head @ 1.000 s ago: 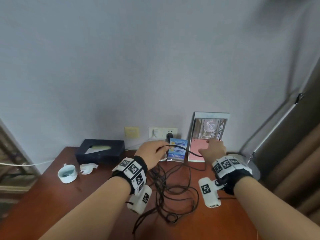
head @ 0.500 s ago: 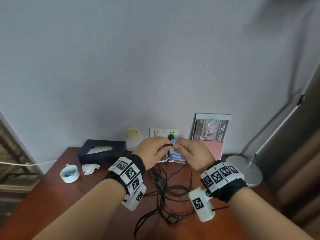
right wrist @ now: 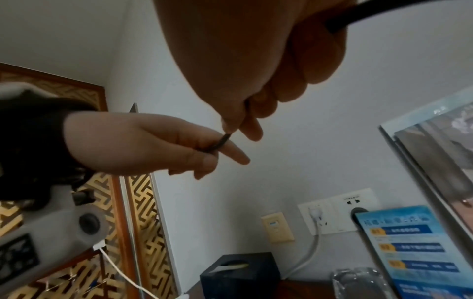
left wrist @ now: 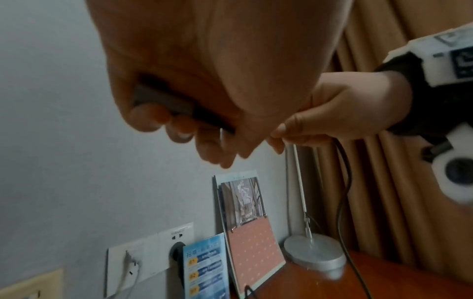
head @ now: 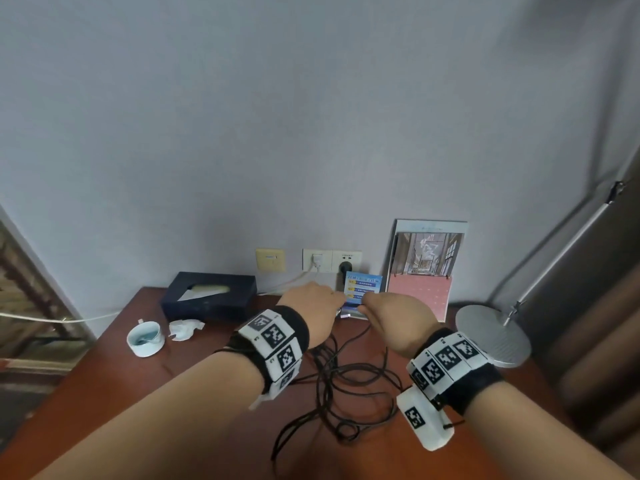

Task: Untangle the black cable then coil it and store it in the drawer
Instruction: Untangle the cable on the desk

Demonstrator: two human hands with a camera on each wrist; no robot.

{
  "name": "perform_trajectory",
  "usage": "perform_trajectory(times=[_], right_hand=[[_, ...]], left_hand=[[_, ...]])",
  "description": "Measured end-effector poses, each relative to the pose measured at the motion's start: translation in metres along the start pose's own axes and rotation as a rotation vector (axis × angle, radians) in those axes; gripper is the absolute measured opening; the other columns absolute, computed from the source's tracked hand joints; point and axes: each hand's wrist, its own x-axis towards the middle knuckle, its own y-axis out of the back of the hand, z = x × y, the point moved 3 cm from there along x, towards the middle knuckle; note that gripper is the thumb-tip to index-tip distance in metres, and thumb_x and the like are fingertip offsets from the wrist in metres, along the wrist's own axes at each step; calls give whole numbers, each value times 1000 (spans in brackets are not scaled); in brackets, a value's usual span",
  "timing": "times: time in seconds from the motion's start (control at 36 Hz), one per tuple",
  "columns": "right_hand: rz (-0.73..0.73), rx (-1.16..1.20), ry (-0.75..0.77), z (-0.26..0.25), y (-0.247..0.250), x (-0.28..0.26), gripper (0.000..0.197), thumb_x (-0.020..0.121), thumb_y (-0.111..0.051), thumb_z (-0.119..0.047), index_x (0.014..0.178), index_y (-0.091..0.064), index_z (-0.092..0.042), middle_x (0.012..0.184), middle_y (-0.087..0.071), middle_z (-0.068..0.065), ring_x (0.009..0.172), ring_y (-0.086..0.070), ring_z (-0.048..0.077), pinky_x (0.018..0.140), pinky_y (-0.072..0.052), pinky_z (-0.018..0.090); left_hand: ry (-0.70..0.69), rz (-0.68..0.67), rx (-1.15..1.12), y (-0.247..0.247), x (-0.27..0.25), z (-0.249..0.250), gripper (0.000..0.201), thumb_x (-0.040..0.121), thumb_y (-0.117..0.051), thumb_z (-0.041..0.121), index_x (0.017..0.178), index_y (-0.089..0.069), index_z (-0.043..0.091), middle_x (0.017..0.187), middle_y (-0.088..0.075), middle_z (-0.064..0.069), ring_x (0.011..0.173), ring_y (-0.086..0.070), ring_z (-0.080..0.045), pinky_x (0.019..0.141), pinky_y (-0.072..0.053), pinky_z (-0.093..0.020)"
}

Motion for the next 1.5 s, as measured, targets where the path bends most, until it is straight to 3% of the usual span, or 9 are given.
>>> perform_trajectory(times=[0.19, 0.39, 0.56, 0.75, 0.86, 0.97, 1.11, 1.28, 1.5], right_hand=[[59, 160, 33, -11, -2, 3, 27, 101, -35, -33, 111, -55, -19, 95, -67, 8, 86, -61, 30, 67, -40, 32], [21, 109, 83, -15, 0, -9, 36, 100, -25, -45, 101, -49, -18, 89, -64, 7, 81, -59, 30, 68, -46, 37], [-88, 1, -6, 15, -1, -16, 40, 99, -21, -48, 108, -48, -19, 92, -64, 6, 84, -59, 30, 69, -46, 36], [-150, -4, -88, 33, -5, -16, 43, 99, -20, -49, 112, -49, -19, 94, -68, 7, 84, -61, 29, 74, -50, 38], [-85, 37, -62, 22, -7, -9, 40, 99, -24, -46, 108, -50, -17, 91, -67, 8, 83, -60, 32, 71, -49, 39], [-47, 35, -37, 5, -6, -2, 33, 100, -27, -42, 99, -48, -16, 78, -58, 8, 74, -54, 30, 63, -41, 35], [-1, 55, -27, -5, -7, 9, 33, 101, -31, -39, 108, -53, -17, 87, -65, 10, 77, -58, 31, 60, -33, 31], [1, 66, -4, -9, -10, 14, 32, 100, -33, -39, 114, -55, -21, 91, -68, 9, 83, -61, 31, 64, -41, 33], [-35, 27, 56, -12, -9, 18, 39, 100, -27, -46, 112, -52, -19, 94, -66, 7, 86, -61, 29, 67, -40, 33]], left_hand=[[26, 29, -334, -7, -1, 17, 32, 90, -43, 1, 122, -47, 5, 112, -57, -16, 101, -55, -31, 85, -44, -38], [-59, 175, -233, -3, -6, 14, 28, 92, -47, 42, 74, -41, 21, 75, -56, -1, 75, -57, -26, 68, -46, -36], [16, 138, -108, -5, -12, -24, 48, 97, -33, 59, 80, -55, 20, 72, -57, 1, 71, -55, -21, 62, -38, -31], [92, 145, -205, -18, -21, -46, 47, 100, -37, 50, 60, -36, 25, 58, -41, 8, 62, -46, -18, 63, -40, -33], [147, 203, -384, -18, -15, -39, 16, 101, -40, 20, 103, -55, 15, 90, -62, -4, 81, -59, -25, 71, -44, -33], [113, 188, -538, -18, -5, -15, 36, 96, -39, 2, 128, -48, 14, 112, -56, -9, 95, -54, -24, 86, -43, -33], [94, 204, -410, -23, 4, 8, 21, 92, -43, 21, 111, -50, 16, 103, -55, -8, 96, -54, -32, 83, -45, -45], [74, 261, -250, -18, 10, 14, 21, 87, -49, 35, 97, -48, 16, 101, -59, -4, 96, -52, -26, 82, -38, -39], [-74, 226, -173, -15, 14, -7, 26, 84, -46, 42, 68, -41, 22, 63, -43, 7, 72, -57, -26, 62, -38, -32]])
